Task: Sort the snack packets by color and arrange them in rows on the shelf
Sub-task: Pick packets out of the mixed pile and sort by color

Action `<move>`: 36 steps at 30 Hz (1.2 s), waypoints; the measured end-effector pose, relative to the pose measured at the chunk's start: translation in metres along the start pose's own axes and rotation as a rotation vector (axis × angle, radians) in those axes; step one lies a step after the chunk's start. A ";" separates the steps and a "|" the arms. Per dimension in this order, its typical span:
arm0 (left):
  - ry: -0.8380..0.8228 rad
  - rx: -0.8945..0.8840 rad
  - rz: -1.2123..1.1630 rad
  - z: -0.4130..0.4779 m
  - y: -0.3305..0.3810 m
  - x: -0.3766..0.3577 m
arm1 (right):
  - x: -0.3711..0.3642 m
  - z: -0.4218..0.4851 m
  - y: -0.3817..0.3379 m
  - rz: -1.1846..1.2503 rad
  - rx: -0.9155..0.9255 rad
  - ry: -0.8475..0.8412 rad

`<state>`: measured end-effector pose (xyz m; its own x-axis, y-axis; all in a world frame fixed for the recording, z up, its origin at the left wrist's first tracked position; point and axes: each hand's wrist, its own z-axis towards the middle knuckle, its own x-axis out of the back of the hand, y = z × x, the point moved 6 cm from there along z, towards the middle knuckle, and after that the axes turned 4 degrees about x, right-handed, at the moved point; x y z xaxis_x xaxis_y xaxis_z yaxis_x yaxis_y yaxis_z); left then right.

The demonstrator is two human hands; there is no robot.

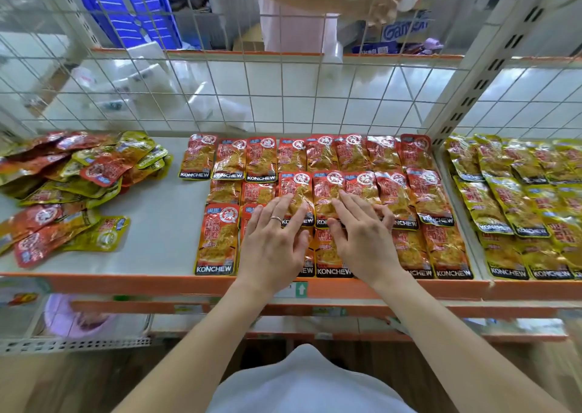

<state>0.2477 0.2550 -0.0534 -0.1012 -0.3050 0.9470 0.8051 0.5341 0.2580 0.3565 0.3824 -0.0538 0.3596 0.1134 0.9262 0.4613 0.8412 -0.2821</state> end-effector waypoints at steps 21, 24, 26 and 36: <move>-0.012 0.011 -0.062 0.001 0.002 -0.001 | -0.009 0.000 0.003 -0.134 -0.078 -0.158; -0.017 0.012 -0.075 0.001 0.002 -0.002 | -0.009 -0.001 0.003 -0.126 -0.069 -0.167; -0.014 0.006 -0.073 0.000 0.001 -0.002 | -0.009 -0.002 0.003 -0.113 -0.066 -0.176; 0.012 0.007 -0.081 0.000 0.002 0.000 | -0.009 -0.002 0.002 -0.123 -0.063 -0.211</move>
<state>0.2492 0.2562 -0.0532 -0.1587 -0.3562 0.9208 0.7903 0.5132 0.3347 0.3557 0.3822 -0.0627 0.1233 0.1251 0.9845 0.5429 0.8219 -0.1724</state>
